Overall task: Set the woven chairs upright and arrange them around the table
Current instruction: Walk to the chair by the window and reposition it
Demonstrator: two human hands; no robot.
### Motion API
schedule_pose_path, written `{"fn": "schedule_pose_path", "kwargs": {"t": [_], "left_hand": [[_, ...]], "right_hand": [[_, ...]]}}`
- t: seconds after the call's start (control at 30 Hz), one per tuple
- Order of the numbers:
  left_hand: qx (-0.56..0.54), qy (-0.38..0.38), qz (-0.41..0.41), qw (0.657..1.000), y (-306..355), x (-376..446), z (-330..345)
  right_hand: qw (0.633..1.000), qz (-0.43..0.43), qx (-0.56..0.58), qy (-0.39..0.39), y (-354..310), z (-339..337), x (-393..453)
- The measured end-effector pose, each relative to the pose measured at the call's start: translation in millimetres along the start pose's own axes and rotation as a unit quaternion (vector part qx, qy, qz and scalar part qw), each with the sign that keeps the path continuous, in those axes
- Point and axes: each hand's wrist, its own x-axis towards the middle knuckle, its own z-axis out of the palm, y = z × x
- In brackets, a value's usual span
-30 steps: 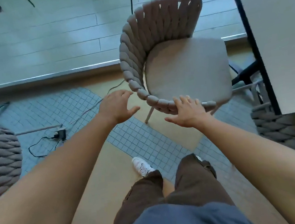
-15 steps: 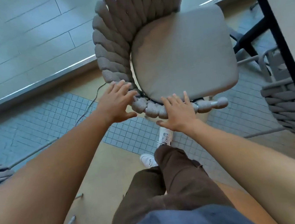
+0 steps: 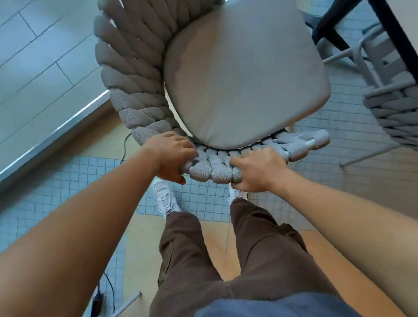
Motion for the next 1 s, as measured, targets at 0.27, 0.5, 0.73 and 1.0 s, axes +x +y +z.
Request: {"fn": "schedule_pose_path", "kwargs": {"t": [0.27, 0.5, 0.73, 1.0], "left_hand": [[0.018, 0.023, 0.059, 0.998, -9.5, -1.0, 7.9], [0.053, 0.088, 0.158, 0.982, -39.3, -5.0, 22.1], [0.091, 0.142, 0.192, 0.967, -53.1, 4.4, 29.6], [0.107, 0.208, 0.221, 0.947, -53.4, 12.7, 32.8]], "right_hand": [[0.989, 0.106, 0.039, 0.095, -20.7, 9.9, -13.7], [0.824, 0.397, 0.311, 0.256, -138.9, 21.0, -23.7], [0.3, 0.48, 0.715, 0.41, -176.5, 8.8, 29.3], [0.245, 0.566, 0.654, 0.438, -148.4, 0.8, 59.9]]}}
